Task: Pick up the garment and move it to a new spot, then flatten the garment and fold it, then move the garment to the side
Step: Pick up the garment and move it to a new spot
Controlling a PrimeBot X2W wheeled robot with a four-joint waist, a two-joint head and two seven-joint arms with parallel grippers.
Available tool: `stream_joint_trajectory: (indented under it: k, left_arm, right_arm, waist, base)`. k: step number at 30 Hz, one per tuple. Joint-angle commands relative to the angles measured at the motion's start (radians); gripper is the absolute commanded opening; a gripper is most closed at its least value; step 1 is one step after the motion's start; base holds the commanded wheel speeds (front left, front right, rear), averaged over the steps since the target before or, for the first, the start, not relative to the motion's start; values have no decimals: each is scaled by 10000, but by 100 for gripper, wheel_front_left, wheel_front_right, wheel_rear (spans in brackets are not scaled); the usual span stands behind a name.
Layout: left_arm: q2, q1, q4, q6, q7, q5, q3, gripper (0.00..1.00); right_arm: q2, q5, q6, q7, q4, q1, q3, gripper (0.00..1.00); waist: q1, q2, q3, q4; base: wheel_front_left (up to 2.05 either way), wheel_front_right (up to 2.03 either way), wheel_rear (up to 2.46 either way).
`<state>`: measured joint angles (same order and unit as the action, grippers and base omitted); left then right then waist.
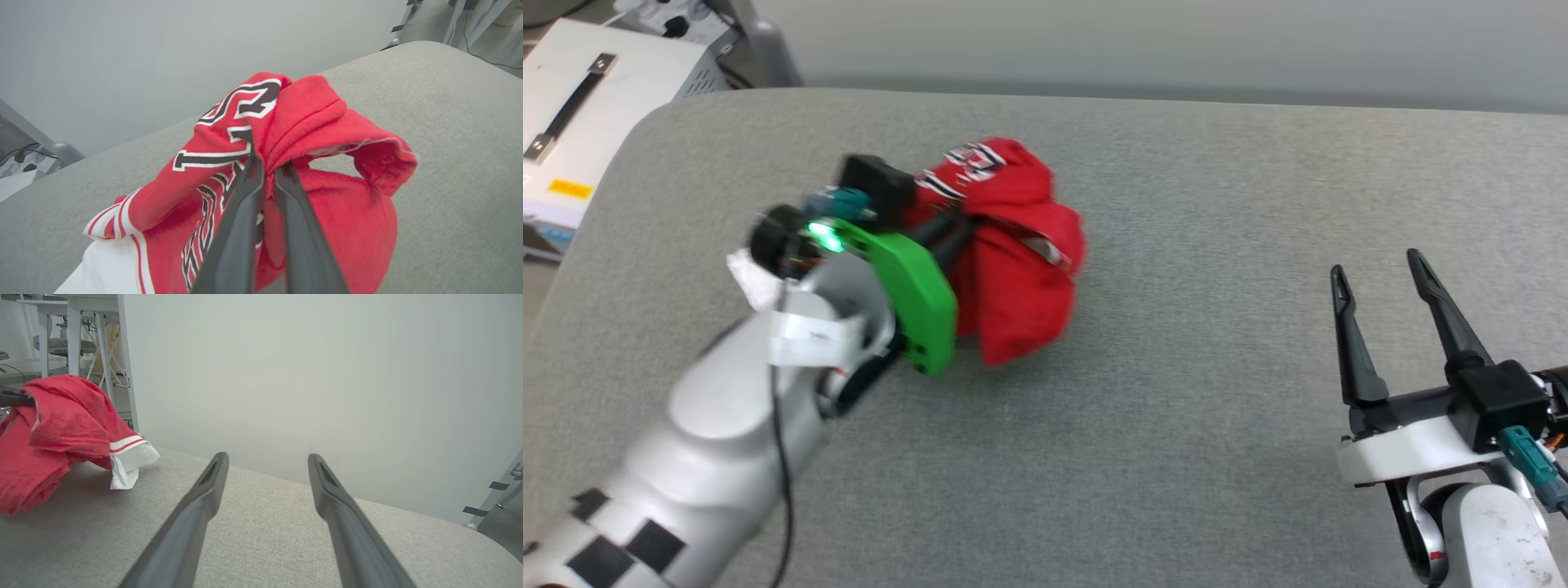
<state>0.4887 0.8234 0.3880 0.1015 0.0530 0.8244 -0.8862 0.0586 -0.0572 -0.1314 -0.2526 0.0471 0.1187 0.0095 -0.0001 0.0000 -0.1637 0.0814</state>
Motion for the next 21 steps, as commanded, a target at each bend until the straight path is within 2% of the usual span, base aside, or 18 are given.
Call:
stream_joint_trajectory:
  k: [1, 12, 15, 19, 20, 21]
  left_arm:
    - [-321, -197, -93, -48, -76, -206, -153, 0]
    - [-2887, -243, -48, -677, -884, -978, -1153, 0]
    - [-3384, -381, 403, -740, -851, -1150, -1555, 0]
    - [-3799, -731, 1204, -580, -787, -1336, -2214, 0]
    - [-3873, -841, 1432, -514, -756, -1381, -2406, 9]
    - [-3930, -939, 1605, -479, -757, -1396, -2527, 44]
  right_arm:
    - [-39, 30, 7, -90, 69, -169, -112, 100]
    - [-75, -93, 7, -91, 366, -322, -1016, 100]
    - [-78, -86, 7, -91, 373, -283, -1007, 100]
    - [-81, 14, 7, -91, 367, -264, -935, 100]
    - [-81, 40, 7, -91, 357, -266, -912, 100]
    - [-81, 59, 7, -91, 343, -269, -895, 100]
  waist:
    - [1, 0, 240, -451]
    - [1, 0, 165, -1075]
    - [1, 0, 120, -1175]
    - [1, 0, 48, -1261]
    - [1, 0, 32, -1272]
    - [1, 0, 22, -1274]
  base:
    - [0, 0, 0]
    - [0, 0, 0]
    - [0, 0, 0]
    - [0, 0, 0]
    - [0, 0, 0]
    - [0, 0, 0]
